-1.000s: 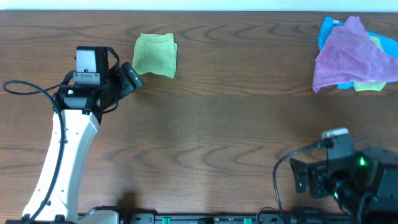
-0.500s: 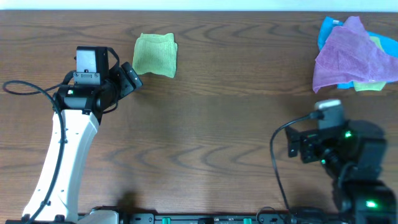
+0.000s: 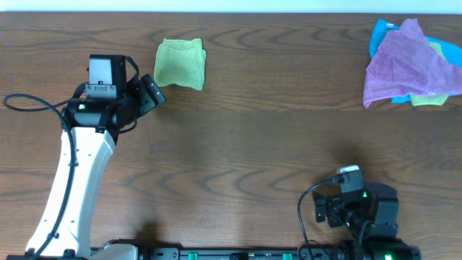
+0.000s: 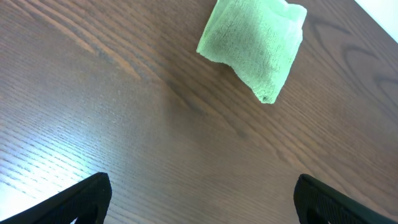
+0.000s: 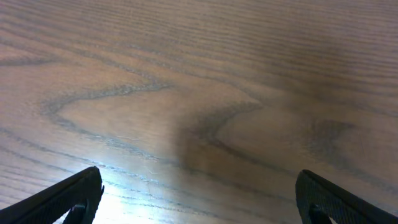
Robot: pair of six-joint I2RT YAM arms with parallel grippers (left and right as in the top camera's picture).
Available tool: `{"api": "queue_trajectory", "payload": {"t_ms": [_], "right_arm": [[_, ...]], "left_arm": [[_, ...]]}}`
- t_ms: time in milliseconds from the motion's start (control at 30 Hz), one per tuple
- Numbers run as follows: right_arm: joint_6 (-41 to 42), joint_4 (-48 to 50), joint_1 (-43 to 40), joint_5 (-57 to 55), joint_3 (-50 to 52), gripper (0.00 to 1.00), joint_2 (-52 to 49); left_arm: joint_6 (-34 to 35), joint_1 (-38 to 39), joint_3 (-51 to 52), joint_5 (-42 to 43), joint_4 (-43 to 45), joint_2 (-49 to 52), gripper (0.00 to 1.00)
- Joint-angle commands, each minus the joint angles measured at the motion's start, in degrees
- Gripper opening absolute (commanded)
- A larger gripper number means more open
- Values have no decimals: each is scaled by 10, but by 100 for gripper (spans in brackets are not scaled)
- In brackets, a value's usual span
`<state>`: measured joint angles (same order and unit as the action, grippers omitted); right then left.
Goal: Fold the cloth
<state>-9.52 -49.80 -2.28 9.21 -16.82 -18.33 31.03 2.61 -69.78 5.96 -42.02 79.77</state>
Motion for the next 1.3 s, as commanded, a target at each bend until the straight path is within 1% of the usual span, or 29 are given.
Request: {"api": "queue_trajectory", "payload": {"t_ms": [0,267,367,1267], "right_arm": [[-4,4,8,0,15,99,16],[-4,4,8,0,54,99,49],[-4,25,8,0,61,99,50],[-4,30,8,0,62,99,50]], "left_arm": [[-10,-3,-3,-6,-2,-1,95],[-10,-3,-3,-6,-4,-1,95],[-10,-3,-3,-6,-7,-1,95],[-10,-3,-3,-6,-13,-1,95]]}}
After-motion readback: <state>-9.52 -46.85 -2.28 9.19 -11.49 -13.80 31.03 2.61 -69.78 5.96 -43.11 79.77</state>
